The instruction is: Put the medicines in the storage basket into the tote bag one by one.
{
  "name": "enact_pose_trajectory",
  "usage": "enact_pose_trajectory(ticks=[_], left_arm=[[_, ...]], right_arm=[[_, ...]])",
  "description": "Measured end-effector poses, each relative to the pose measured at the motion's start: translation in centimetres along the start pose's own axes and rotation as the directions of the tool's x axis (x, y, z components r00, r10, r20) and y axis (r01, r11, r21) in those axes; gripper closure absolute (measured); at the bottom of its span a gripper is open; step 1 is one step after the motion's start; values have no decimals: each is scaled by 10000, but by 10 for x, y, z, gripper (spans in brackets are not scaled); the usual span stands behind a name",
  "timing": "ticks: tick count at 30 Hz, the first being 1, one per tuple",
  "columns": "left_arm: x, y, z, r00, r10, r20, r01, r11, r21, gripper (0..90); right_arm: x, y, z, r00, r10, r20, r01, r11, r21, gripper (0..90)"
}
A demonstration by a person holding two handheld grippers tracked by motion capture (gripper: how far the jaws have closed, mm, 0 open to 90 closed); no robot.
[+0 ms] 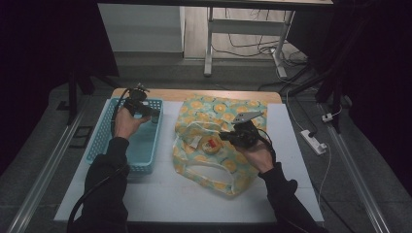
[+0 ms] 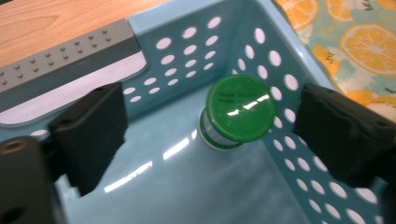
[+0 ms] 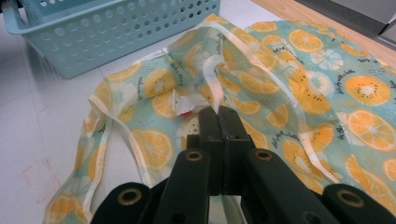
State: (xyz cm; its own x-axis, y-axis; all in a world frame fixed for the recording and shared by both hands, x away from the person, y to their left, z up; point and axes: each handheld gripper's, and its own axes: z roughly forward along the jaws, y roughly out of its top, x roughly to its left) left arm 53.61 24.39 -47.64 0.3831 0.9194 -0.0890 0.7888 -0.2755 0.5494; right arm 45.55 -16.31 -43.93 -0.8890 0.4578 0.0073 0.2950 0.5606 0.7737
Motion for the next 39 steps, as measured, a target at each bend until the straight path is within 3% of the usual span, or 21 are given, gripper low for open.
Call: enact_pose_trajectory(ticks=[6, 16, 21, 32, 39], left_arm=[[0, 1, 11, 10000, 80, -25, -78, 9986, 517, 225], [4, 3, 21, 9987, -197, 467, 171, 9983, 563, 368], [4, 3, 24, 9965, -217, 808, 174, 9984, 535, 482], [-3, 3, 19, 9992, -255, 308, 227, 9958, 883, 515], [-6, 1, 3, 9998, -179, 41, 176, 9975, 689, 516]], right_arm=[[0, 0, 0, 10000, -3, 0, 3, 10000, -3, 900], [0, 0, 0, 10000, 7, 10, -7, 10000, -18, 900], [0, 0, 0, 10000, 6, 10, -6, 10000, -26, 900], [-1, 0, -2, 10000, 42, 28, -42, 9999, -105, 900], [0, 1, -3, 10000, 64, 17, -64, 9999, -144, 900]])
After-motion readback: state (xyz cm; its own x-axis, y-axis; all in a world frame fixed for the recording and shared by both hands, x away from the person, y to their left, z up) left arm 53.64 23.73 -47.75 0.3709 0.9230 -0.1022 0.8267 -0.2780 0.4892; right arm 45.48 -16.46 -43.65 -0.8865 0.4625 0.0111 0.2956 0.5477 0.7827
